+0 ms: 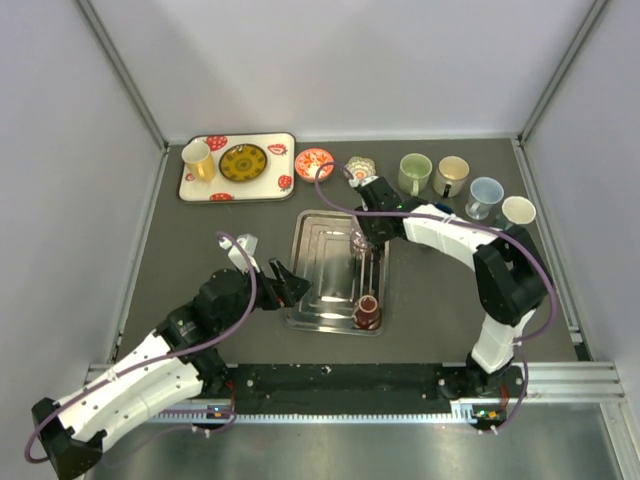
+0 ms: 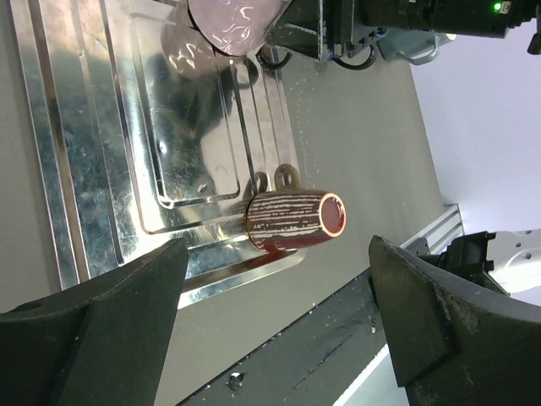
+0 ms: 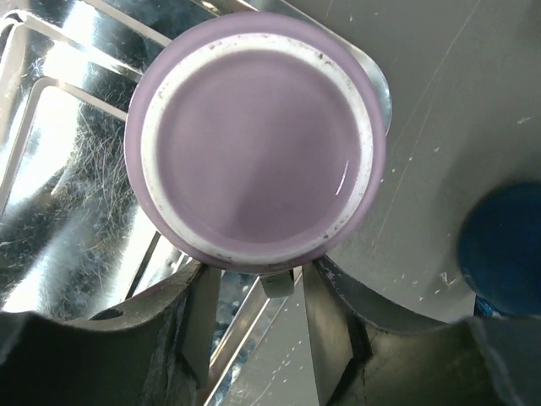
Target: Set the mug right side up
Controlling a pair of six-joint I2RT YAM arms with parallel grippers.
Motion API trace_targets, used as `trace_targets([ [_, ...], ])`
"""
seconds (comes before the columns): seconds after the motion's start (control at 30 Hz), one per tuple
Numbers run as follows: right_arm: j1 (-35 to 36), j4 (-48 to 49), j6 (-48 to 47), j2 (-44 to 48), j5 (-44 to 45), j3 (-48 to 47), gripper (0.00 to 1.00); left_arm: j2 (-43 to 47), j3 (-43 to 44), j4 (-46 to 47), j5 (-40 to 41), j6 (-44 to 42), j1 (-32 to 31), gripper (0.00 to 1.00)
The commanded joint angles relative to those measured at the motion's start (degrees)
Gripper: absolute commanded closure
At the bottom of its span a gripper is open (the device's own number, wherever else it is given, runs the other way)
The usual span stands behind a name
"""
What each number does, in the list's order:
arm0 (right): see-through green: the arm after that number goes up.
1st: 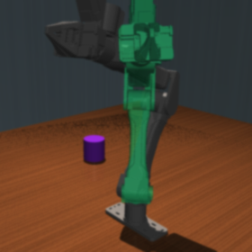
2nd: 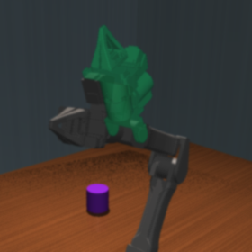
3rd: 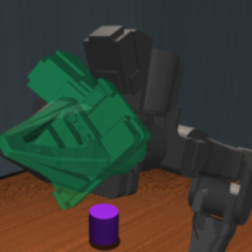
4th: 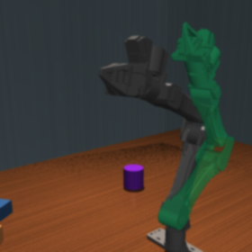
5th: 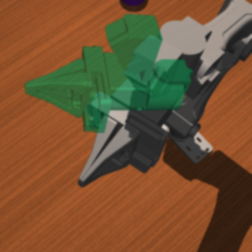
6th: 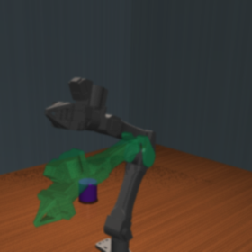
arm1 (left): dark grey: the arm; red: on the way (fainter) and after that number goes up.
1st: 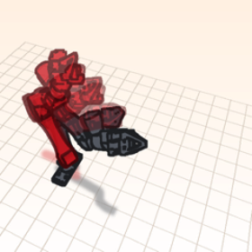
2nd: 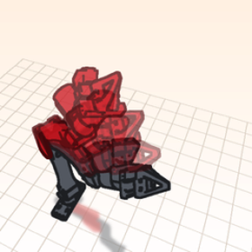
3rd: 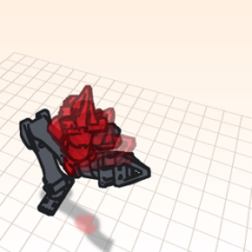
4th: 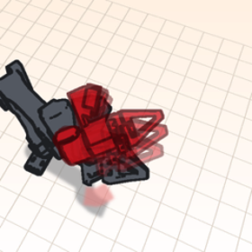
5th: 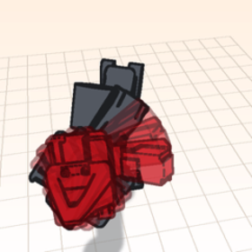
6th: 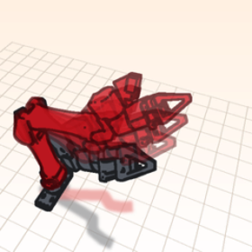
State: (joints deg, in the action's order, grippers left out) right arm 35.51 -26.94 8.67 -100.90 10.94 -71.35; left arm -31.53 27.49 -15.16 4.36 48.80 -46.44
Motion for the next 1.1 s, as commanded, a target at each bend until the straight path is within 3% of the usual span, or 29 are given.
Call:
trace_targets([
  [0.0,0.1,1.2,-0.8,-1.9,1.6,-3.0,0.60,1.6,-0.1,0.2,0.6,-1.4,0.4,0.07],
  [0.03,0.1,1.2,-0.8,-2.3,1.6,-3.0,0.67,1.8,-0.2,0.2,0.8,-1.3,0.4,0.08],
  [0.17,0.1,1.1,-1.1,-2.5,1.9,-2.9,0.75,2.8,-1.0,0.5,0.6,-1.1,0.4,0.08],
  [0.33,0.1,1.1,-0.8,-2.0,1.9,-2.7,0.96,2.8,-1.2,0.7,0.5,-0.7,0.4,0.09],
  [0.4,0.0,1.0,-0.4,-0.5,1.5,-2.4,1.00,3.1,-1.4,0.7,0.8,-0.6,0.4,0.10],
  [0.73,3.6,-1.8,2.9,13.2,1.0,-2.4,1.00,4.5,-2.3,1.7,6.3,0.6,0.4,0.09],
  [0.97,3.9,4.5,12.4,25.7,-12.4,5.2,1.00,5.4,-6.0,10.8,5.4,3.8,0.5,0.04],
  [1.07,3.5,11.8,19.0,32.4,-20.2,10.9,1.00,5.7,-9.5,21.2,2.1,6.2,0.4,0.03],
])
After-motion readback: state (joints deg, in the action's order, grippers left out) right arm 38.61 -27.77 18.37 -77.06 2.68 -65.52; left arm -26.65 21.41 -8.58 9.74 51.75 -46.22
